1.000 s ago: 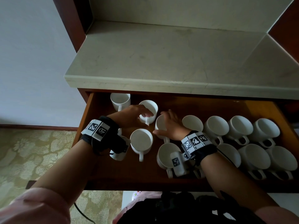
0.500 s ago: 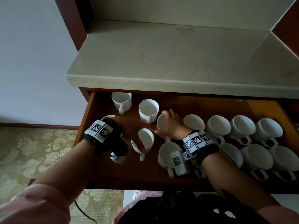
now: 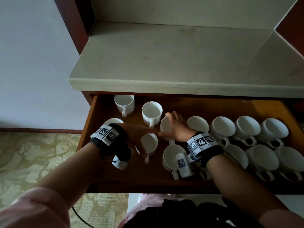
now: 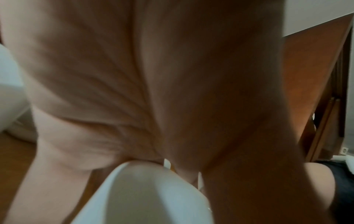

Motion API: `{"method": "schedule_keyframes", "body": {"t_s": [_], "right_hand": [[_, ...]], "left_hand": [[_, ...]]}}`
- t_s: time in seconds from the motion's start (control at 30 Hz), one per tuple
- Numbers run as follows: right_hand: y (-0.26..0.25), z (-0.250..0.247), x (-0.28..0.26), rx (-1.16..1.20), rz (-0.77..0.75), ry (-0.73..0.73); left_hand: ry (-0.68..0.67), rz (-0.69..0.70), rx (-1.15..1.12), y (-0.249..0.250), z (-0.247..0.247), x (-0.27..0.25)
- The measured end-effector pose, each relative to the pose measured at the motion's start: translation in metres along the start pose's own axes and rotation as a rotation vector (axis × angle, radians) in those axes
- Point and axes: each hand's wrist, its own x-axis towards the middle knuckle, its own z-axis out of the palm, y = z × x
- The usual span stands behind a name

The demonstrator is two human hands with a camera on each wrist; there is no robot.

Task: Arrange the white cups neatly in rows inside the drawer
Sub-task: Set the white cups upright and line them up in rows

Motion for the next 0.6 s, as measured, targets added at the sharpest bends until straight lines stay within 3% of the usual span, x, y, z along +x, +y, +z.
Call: {"method": "schedule_keyframes", "body": {"t_s": [0.6], "right_hand": [[-0.0025,0.0011,0.0000,-0.033,0.028,-0.021]], "left_hand": [[-0.021,0.017,-0.047,-0.0002,0.0011,-0.0021]]}}
